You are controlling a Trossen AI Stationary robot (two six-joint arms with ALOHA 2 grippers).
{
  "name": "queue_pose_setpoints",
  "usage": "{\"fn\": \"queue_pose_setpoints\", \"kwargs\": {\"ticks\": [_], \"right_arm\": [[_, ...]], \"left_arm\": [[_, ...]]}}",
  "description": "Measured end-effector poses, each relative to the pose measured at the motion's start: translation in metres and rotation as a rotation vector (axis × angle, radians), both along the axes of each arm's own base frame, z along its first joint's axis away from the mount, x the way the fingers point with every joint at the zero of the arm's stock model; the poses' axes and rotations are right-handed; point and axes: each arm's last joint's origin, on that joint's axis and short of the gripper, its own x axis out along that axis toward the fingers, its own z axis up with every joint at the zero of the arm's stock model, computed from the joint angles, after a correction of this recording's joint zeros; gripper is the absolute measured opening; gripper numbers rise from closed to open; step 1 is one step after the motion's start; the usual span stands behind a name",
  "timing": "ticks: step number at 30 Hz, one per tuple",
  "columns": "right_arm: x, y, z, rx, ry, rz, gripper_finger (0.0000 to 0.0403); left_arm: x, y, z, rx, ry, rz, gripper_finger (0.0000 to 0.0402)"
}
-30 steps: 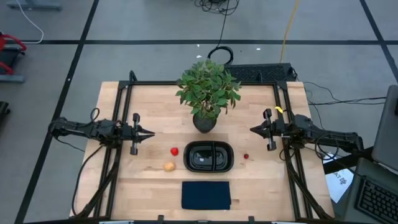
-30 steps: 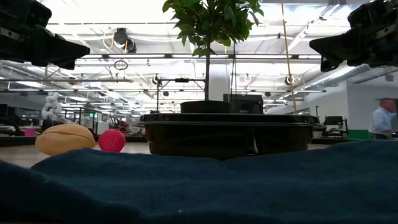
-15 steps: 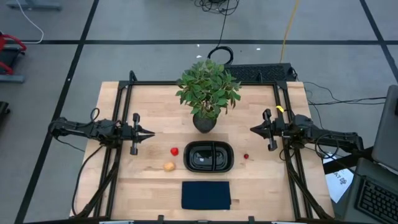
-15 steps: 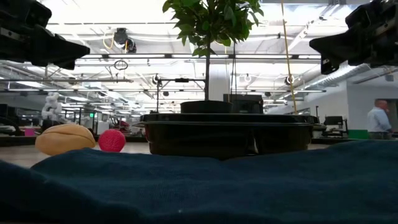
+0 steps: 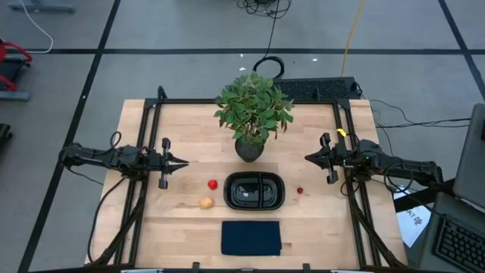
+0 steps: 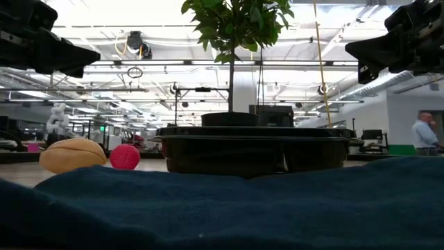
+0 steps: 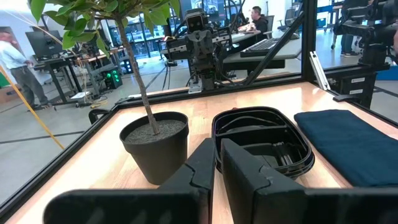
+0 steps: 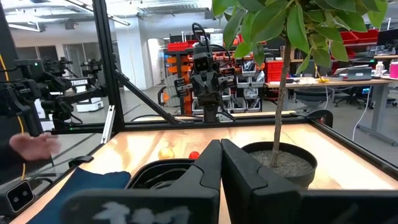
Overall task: Pick and placing Produce into tupperware
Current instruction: Put the brown potato into the black container
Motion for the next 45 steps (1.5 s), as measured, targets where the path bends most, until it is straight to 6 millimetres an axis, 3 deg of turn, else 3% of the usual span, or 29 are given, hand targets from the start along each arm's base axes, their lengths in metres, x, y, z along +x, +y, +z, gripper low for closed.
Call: {"fn": "queue_pose_setpoints", "kwargs": {"ticks": [23, 34, 45], "right_arm": [[0.0, 0.0, 0.0, -0.002, -0.004, 0.0, 0.0], [0.0, 0.0, 0.002, -0.009, -0.018, 0.001, 0.0], [0.0, 0.0, 0.002, 0.019, -0.017, 0.004, 0.0]], "left_arm": [[0.0, 0.0, 0.0, -0.001, -0.001, 0.0, 0.0033], [-0.001, 0.0, 0.015, -0.173, -0.149, -0.018, 0.0033], [-0.003, 0.004, 0.025, -0.144, -0.26, 0.109, 0.0033]]}}
